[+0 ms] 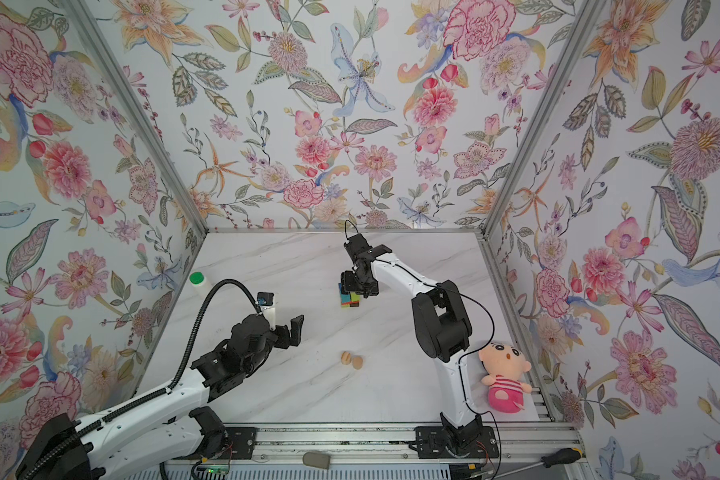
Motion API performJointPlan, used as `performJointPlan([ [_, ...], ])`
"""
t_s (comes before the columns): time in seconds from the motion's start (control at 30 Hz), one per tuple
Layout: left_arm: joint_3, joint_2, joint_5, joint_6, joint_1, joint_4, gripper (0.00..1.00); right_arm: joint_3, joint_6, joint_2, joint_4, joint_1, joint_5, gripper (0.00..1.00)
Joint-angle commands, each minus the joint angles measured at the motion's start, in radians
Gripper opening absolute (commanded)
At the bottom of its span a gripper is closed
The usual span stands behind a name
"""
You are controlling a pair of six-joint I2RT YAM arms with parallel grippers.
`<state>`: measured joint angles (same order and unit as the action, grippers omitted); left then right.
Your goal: Build the wood block tower
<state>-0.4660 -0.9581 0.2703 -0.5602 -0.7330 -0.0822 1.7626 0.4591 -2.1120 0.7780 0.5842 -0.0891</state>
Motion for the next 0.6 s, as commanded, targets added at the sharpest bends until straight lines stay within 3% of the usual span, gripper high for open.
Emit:
performJointPlan([
  [0.0, 0.022, 0.032, 0.027, 0.014, 0.014, 0.024, 0.99, 0.036, 0.014, 0.008, 0.057, 0.024, 0.050, 0.73],
  [0.57, 0.081, 0.143, 0.014, 0.032, 0.044, 0.052, 0.99, 0.174, 0.039, -0.098, 0.189, 0.085, 0.170, 0.76],
])
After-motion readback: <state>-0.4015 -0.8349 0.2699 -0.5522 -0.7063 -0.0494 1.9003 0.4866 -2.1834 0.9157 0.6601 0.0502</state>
